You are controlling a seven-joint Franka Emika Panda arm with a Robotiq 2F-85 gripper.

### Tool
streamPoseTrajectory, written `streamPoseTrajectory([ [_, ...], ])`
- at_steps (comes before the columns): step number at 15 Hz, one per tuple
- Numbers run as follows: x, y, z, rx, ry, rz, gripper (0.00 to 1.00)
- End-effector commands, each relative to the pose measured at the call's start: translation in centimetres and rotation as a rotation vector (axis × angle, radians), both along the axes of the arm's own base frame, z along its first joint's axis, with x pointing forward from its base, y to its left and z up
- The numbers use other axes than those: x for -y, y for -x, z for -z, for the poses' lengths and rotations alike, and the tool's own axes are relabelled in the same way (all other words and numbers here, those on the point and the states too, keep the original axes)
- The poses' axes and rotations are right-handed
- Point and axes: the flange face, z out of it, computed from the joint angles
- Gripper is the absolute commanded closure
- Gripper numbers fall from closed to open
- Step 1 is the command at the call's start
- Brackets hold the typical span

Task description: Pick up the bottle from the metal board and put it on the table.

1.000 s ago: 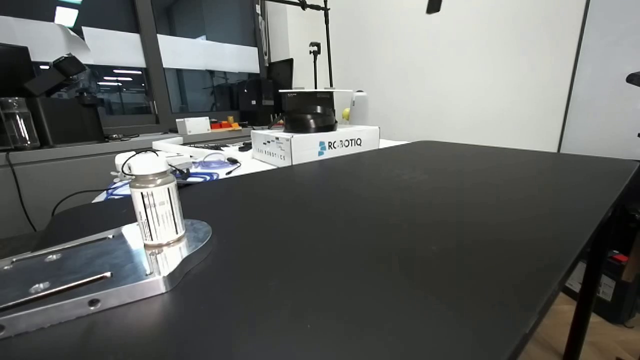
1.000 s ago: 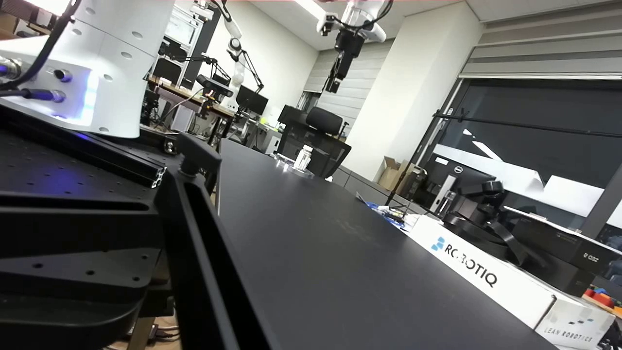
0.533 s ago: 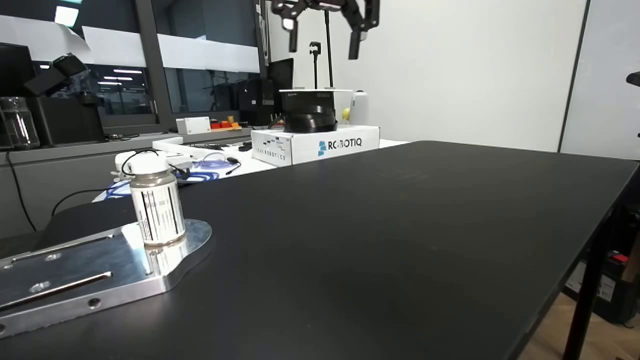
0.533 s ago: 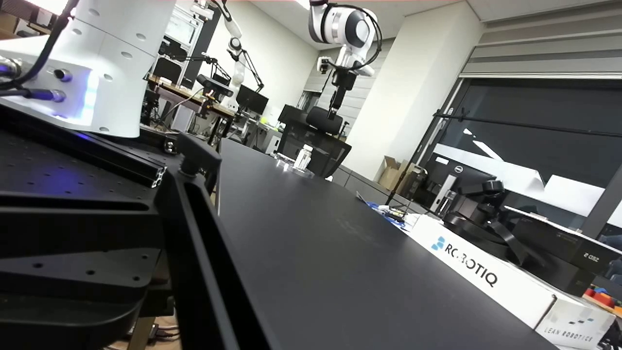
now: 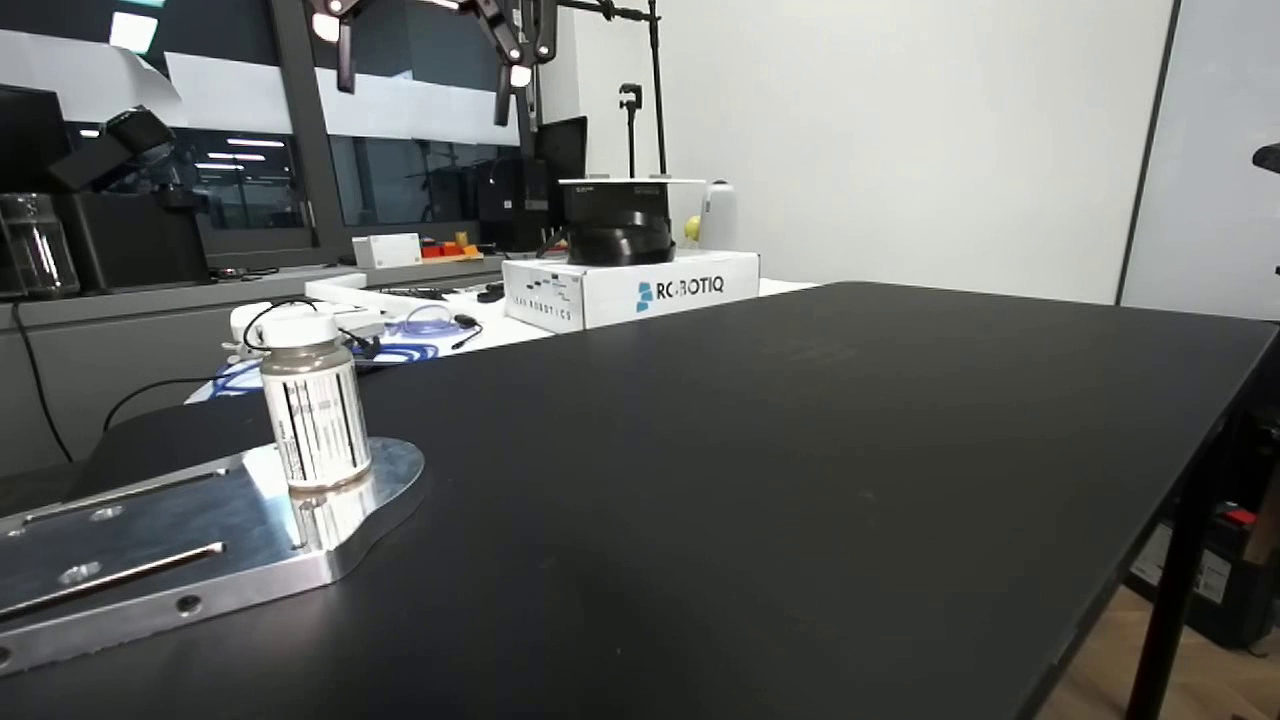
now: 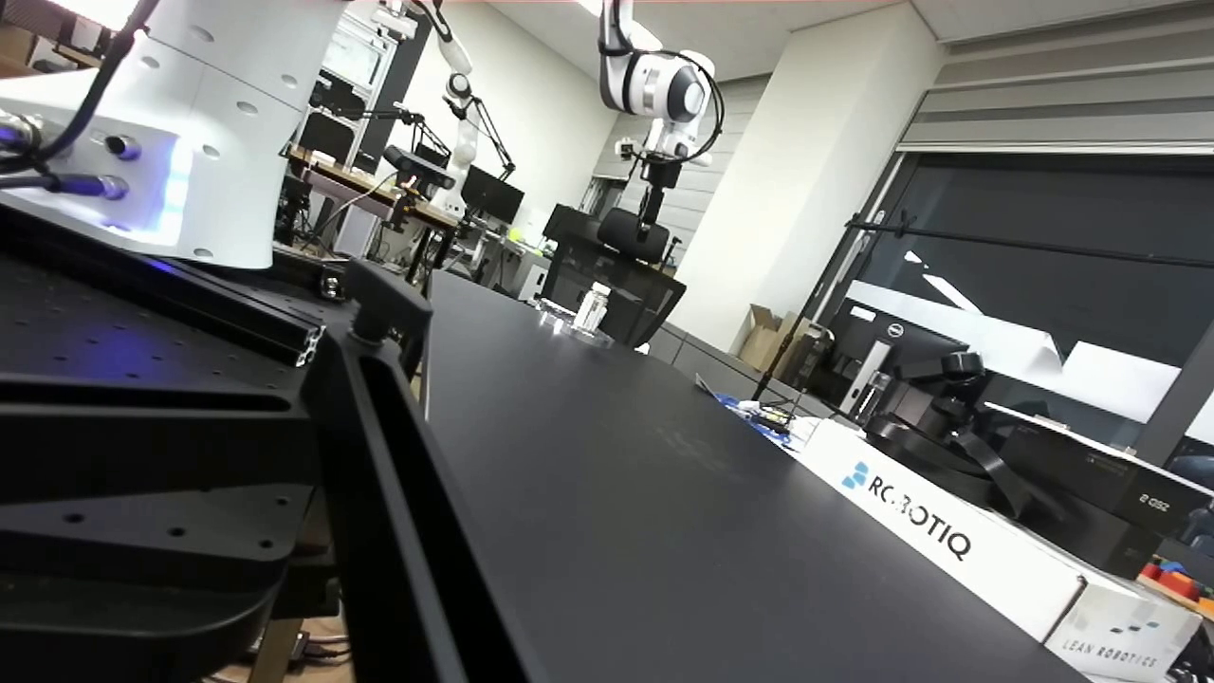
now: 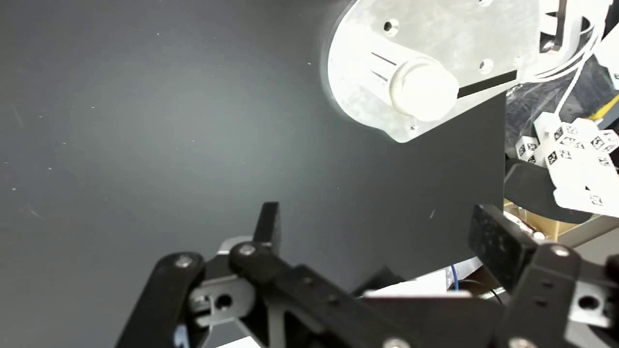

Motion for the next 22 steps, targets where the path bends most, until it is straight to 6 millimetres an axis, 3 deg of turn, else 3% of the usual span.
streamPoseTrajectory([
  [1,-0.5,-0.5,0.3,-0.001,-0.004,-0.001,0.0],
  [11,-0.7,-1.2,0.5,-0.003,-0.006,0.004,0.0],
  [22,-3.7,-3.4,6.5,-0.03,0.03,-0.022,0.0],
])
